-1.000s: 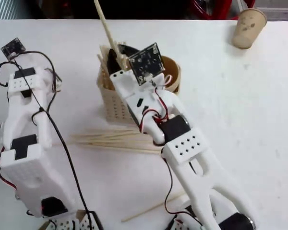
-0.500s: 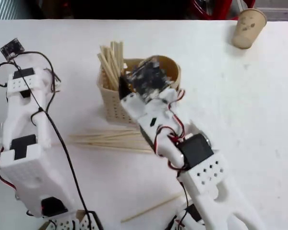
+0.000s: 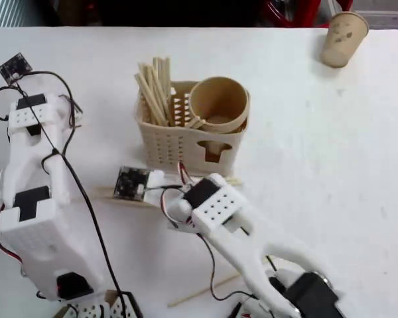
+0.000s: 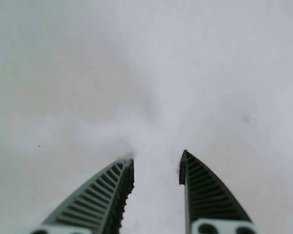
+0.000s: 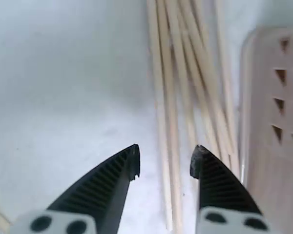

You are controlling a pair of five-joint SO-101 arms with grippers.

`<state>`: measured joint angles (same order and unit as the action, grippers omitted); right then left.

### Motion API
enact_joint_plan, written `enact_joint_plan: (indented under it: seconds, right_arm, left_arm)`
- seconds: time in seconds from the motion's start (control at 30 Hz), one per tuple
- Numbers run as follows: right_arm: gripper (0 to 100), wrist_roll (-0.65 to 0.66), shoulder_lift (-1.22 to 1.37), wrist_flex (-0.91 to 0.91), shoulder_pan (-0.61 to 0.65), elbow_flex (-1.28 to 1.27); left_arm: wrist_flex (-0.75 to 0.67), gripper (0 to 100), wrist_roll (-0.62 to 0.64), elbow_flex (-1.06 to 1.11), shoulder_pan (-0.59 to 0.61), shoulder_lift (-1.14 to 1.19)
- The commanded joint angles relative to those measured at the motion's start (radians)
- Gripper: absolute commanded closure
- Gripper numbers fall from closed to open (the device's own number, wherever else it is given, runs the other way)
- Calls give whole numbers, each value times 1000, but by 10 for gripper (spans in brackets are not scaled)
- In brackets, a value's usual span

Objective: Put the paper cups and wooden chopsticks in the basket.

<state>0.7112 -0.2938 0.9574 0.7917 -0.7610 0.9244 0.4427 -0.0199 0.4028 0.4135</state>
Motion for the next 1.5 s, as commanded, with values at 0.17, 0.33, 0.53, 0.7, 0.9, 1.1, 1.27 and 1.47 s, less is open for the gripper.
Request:
enact_joint_plan:
  seconds: [0.17,0.33,0.53,0.7,0.9,1.1,1.27,1.47]
  right_arm:
    - [818,74,220,-140,4,-14]
    - [854,71,262,-145,2,2]
    - [971,68,257,-140,-41,9]
    - [981,66,182,-96,-85,9]
    - [981,14,-113,77,-96,2]
    - [981,-68,-453,173,-91,2]
    - [938,-21,-473,183,-88,-38]
    - [848,44,-174,31,-88,-68]
  left_arm:
    - [-18,832,5,-18,16,-7]
    - [-18,832,5,-18,16,-7]
    - [-18,832,5,-18,16,-7]
    - [-18,832,5,-18,16,-7]
    - [-18,832,5,-18,16,-7]
    - [-18,832,5,-18,16,-7]
    - [-18,832,5,-18,16,-7]
    - [-18,832,5,-18,16,-7]
